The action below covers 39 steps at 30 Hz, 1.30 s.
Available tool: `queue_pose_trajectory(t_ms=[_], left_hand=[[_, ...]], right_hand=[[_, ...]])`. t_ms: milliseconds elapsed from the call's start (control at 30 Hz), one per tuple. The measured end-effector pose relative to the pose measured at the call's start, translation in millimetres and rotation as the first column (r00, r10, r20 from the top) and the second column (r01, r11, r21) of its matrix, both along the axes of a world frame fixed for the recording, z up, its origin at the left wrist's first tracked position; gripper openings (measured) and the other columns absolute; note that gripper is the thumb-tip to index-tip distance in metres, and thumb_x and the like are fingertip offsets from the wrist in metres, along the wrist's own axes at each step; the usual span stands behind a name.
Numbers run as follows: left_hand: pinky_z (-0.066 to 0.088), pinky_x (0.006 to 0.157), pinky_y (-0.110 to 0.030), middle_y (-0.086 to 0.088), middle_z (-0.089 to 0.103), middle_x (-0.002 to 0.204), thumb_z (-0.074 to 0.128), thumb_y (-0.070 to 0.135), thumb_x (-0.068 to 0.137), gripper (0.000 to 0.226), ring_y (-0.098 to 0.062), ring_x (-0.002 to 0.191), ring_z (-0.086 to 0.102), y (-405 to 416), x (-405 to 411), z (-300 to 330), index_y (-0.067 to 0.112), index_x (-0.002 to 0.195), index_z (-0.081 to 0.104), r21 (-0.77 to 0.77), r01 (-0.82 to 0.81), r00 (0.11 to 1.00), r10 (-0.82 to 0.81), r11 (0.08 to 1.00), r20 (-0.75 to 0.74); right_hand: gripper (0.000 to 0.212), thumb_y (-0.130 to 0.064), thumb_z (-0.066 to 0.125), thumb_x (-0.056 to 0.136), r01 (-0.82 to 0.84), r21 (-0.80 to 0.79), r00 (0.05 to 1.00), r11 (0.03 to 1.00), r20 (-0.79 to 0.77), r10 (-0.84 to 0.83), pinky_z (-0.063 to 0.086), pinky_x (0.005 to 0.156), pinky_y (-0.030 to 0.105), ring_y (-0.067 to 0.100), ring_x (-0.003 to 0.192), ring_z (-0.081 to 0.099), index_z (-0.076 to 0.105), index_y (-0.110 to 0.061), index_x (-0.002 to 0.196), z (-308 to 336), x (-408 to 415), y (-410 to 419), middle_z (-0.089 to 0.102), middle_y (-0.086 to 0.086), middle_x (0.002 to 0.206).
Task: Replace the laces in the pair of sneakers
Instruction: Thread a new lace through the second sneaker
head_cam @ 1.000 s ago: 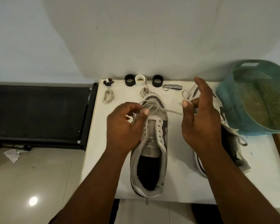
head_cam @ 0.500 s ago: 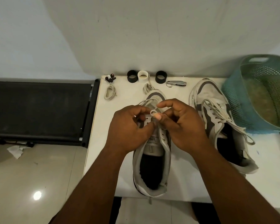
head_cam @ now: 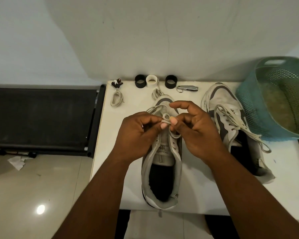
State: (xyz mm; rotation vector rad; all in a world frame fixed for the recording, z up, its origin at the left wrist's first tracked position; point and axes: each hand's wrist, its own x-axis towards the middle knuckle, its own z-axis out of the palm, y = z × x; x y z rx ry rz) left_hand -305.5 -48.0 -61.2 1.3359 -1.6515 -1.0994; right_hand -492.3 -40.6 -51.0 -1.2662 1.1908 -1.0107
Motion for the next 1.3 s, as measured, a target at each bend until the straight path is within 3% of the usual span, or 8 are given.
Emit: queue_pose_trajectory(t_ms=[133, 300, 467, 700, 867, 1067, 1133, 1300], left_hand=[[0.051, 0.073, -0.016, 0.020, 0.074, 0.080, 0.079, 0.039, 0.083, 0.007, -0.005, 0.078, 0.069, 0.6, -3.6, 5.0, 0.044, 0.087, 0.075, -0.044, -0.085, 0.996, 0.085, 0.995, 0.013], [0.059, 0.072, -0.027, 0.018, 0.076, 0.078, 0.087, 0.037, 0.080, 0.010, -0.002, 0.072, 0.071, 2.6, -6.1, 0.9, 0.030, 0.084, 0.081, -0.016, -0.197, 0.977, 0.197, 0.980, 0.077], [0.058, 0.063, -0.039, 0.010, 0.074, 0.074, 0.075, 0.031, 0.082, 0.009, -0.010, 0.065, 0.068, 4.7, -9.3, -0.2, 0.026, 0.085, 0.082, -0.148, -0.076, 0.974, 0.105, 0.986, 0.200], [0.051, 0.057, -0.020, 0.015, 0.068, 0.069, 0.090, 0.039, 0.074, 0.019, -0.003, 0.061, 0.062, 7.1, -5.5, -0.6, 0.030, 0.082, 0.075, -0.054, -0.123, 0.972, 0.131, 0.991, 0.197], [0.050, 0.056, -0.028, 0.011, 0.058, 0.078, 0.084, 0.060, 0.062, 0.048, -0.006, 0.062, 0.050, 9.0, -1.4, 4.4, 0.032, 0.089, 0.055, 0.062, -0.035, 0.960, 0.016, 0.997, 0.281], [0.061, 0.069, -0.031, 0.014, 0.068, 0.076, 0.073, 0.049, 0.058, 0.032, -0.003, 0.067, 0.064, 8.3, 5.0, 15.7, 0.034, 0.087, 0.069, 0.168, -0.164, 0.931, 0.096, 0.972, 0.352], [0.061, 0.070, -0.027, 0.015, 0.069, 0.071, 0.076, 0.045, 0.063, 0.029, 0.001, 0.066, 0.066, 9.6, 5.3, 17.9, 0.033, 0.089, 0.075, 0.181, -0.179, 0.933, 0.108, 0.967, 0.344], [0.054, 0.065, -0.009, 0.020, 0.070, 0.069, 0.081, 0.028, 0.079, 0.019, 0.006, 0.068, 0.068, 8.9, 3.5, 17.8, 0.026, 0.098, 0.082, 0.151, -0.184, 0.929, 0.122, 0.971, 0.349]], right_hand=[[0.018, -0.019, 0.066, 0.098, 0.211, -0.043, 0.953, 0.977, -0.212, -0.215, 0.059, 0.071, 0.039, 0.015, 0.071, 0.068, 0.066, -0.035, 0.106, -2.8, -1.2, -0.8, 0.071, -0.003, 0.073], [0.028, -0.033, 0.060, 0.099, 0.209, -0.387, 0.710, 0.898, -0.572, -0.411, 0.045, 0.100, 0.033, 0.012, 0.124, 0.049, 0.068, -0.029, 0.126, -0.9, 2.0, 6.7, 0.050, -0.003, 0.138], [0.020, -0.029, 0.062, 0.098, -0.001, -0.274, 0.845, 0.962, -0.514, -0.146, 0.053, 0.083, 0.033, 0.005, 0.092, 0.065, 0.079, -0.028, 0.108, -4.0, 12.7, 8.8, 0.073, -0.011, 0.098], [0.011, -0.019, 0.075, 0.091, -0.020, 0.087, 0.927, 0.996, -0.372, 0.051, 0.056, 0.073, 0.016, -0.001, 0.078, 0.071, 0.081, -0.027, 0.096, -0.6, -4.3, -3.0, 0.077, -0.015, 0.083], [0.014, -0.018, 0.077, 0.089, 0.097, 0.088, 0.928, 0.991, -0.368, -0.059, 0.052, 0.070, 0.009, -0.001, 0.079, 0.070, 0.078, -0.026, 0.100, -3.8, 1.1, -1.6, 0.076, -0.013, 0.085], [0.022, -0.014, 0.078, 0.087, 0.087, -0.085, 0.875, 0.993, -0.469, -0.116, 0.047, 0.075, 0.004, -0.006, 0.082, 0.066, 0.074, -0.032, 0.099, -5.0, 8.9, 3.0, 0.070, -0.020, 0.082], [0.021, -0.016, 0.078, 0.087, 0.087, -0.157, 0.853, 0.984, -0.498, -0.155, 0.050, 0.079, 0.010, -0.005, 0.083, 0.066, 0.075, -0.031, 0.102, -5.4, 12.8, 5.4, 0.069, -0.022, 0.082], [0.024, -0.034, 0.074, 0.084, 0.062, -0.209, 0.827, 0.976, -0.537, -0.168, 0.052, 0.090, 0.051, 0.008, 0.093, 0.067, 0.069, -0.038, 0.107, -10.8, 22.1, 6.9, 0.062, -0.033, 0.078]])
